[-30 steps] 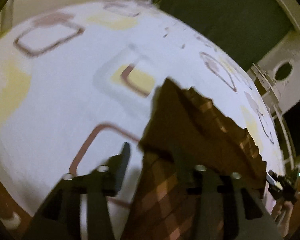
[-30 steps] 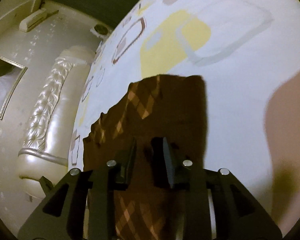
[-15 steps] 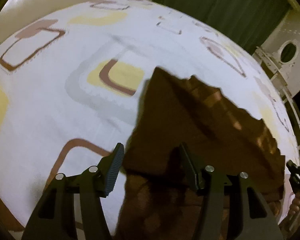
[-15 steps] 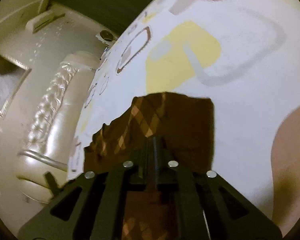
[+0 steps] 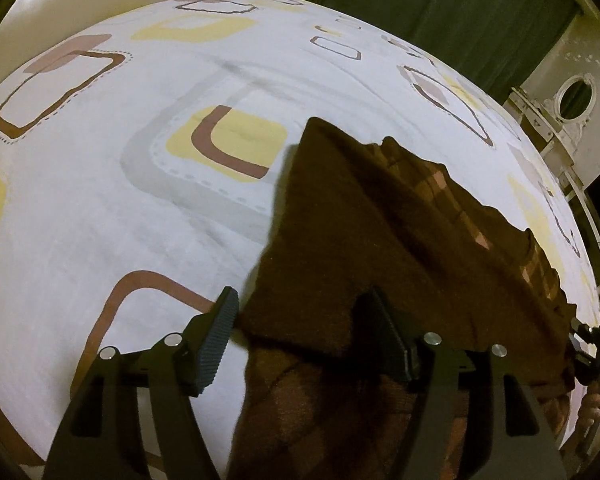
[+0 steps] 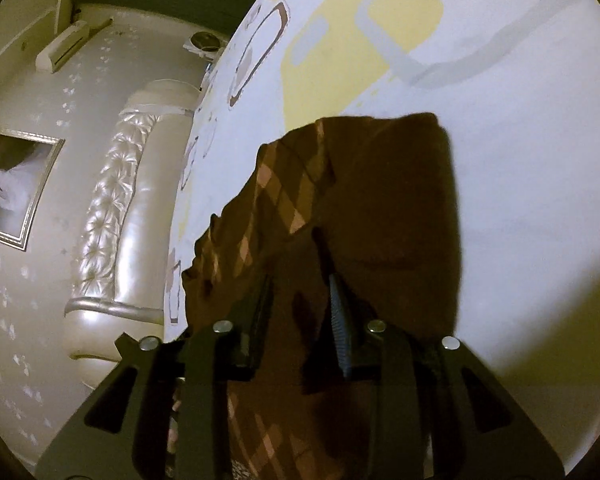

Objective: Fold small clothes

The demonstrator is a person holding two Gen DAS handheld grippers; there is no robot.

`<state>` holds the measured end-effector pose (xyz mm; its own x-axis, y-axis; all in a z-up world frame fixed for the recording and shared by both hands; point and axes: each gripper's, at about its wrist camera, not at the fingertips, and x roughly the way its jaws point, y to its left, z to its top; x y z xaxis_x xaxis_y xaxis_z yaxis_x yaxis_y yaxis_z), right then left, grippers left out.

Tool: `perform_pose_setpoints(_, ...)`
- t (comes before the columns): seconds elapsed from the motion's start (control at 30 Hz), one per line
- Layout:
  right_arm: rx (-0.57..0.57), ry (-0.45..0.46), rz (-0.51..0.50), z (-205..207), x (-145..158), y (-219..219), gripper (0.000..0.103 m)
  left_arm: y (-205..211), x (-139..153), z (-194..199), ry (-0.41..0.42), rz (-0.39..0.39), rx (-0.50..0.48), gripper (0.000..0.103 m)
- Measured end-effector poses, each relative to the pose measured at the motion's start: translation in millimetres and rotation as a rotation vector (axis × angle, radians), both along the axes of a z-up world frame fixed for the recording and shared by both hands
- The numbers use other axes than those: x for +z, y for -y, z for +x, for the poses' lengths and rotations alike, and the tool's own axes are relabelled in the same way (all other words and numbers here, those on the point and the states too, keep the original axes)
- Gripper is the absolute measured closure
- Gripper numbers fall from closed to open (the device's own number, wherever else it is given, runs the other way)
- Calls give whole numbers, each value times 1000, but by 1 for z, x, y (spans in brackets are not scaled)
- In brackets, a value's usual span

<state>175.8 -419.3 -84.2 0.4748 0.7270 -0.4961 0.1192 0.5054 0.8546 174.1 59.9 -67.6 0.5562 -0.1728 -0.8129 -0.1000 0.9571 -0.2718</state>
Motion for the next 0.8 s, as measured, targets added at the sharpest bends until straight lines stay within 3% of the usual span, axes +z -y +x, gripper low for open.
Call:
perform_pose_setpoints(0.07, -30, 45, -32, -2, 7, 2, 101, 0, 0, 0, 1, -4, 2, 36)
perform_pose_setpoints(0.17, -112, 93, -136, -11, 18, 14, 102, 0, -1, -1, 5, -5, 0, 37)
perform_pose_setpoints(0.33, -148, 54, -174, -29, 9, 30, 103, -3, 0, -5, 16, -13, -21, 37)
perform_pose_setpoints(0.43, -172, 70, -143, -53, 15, 43, 98, -12, 4, -16, 23, -43, -42, 36)
perform_pose_setpoints(0.5, -147, 74, -129, -74, 17, 47, 83, -21, 6, -28, 28, -58, -56, 36)
perform_pose_setpoints(0.6, -57, 63, -103, -102, 14, 41, 71, -37, 7, -51, 30, -68, -88, 36)
perform_pose_setpoints(0.8, 70, 56, -66, -143, 5, 20, 66, -51, 6, -89, 8, -89, -219, 29)
